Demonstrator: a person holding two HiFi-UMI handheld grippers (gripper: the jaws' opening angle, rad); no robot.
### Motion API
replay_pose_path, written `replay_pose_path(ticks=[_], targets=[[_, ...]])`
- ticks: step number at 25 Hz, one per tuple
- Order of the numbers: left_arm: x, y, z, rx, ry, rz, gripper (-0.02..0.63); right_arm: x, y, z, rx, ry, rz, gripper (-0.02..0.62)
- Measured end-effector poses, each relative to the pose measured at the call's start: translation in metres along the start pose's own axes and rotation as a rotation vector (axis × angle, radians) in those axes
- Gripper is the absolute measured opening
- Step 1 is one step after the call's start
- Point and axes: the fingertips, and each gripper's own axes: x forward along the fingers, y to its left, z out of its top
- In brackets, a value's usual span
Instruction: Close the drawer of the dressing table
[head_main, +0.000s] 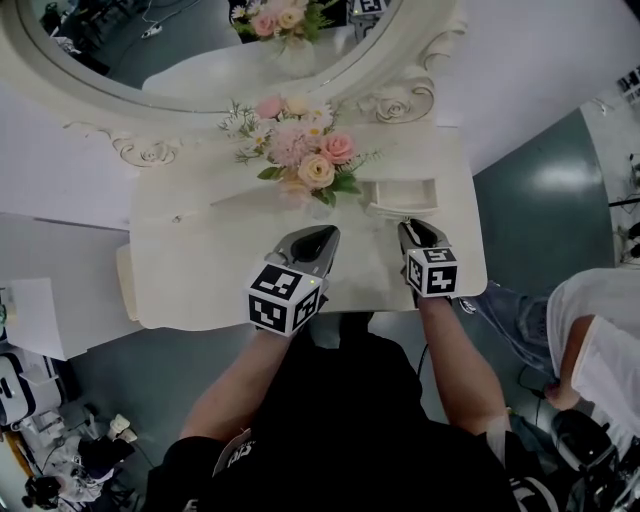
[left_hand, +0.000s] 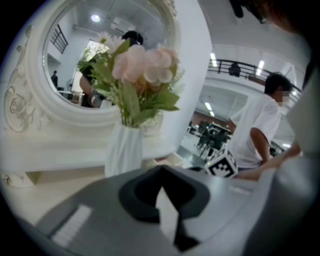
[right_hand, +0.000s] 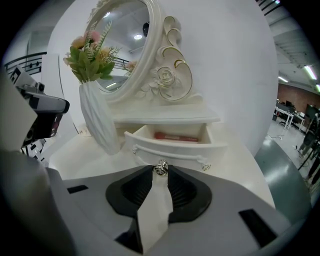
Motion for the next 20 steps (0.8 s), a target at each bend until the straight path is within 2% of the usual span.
replay_pose_path(ticks=[5, 9, 12, 14, 20], targets=[[0.0013, -0.0039, -0.0014, -0.002, 0.006, -0.002, 0.009, 0.0041, -0.0027, -0.0048, -0.016, 0.017, 0.008, 0.092], [0.0004, -0.0026, -0.0055, -0.011, 0.012, 0.000, 0.009, 0.0048, -0.0036, 0.0001, 0.014, -0.003, 0.008, 0.097], [0.0002, -0.0034, -0.0071, -0.019, 0.016, -0.004, 0.009, 0.0019, -0.0057, 0.0047, 0.039, -0.012, 0.001, 0.125], [0.0003, -0.0048, -0.0061, -0.020, 0.015, -0.009, 0.009, 0.0018, -0.0068, 0.0041, 0.038, -0.001, -0.002, 0.170], [-0.0002, -0.0062, -0.0048, -0.019, 0.015, -0.014, 0.009, 0.0022, -0.0100, 0.0035, -0.009, 0.000, -0.030, 0.145]])
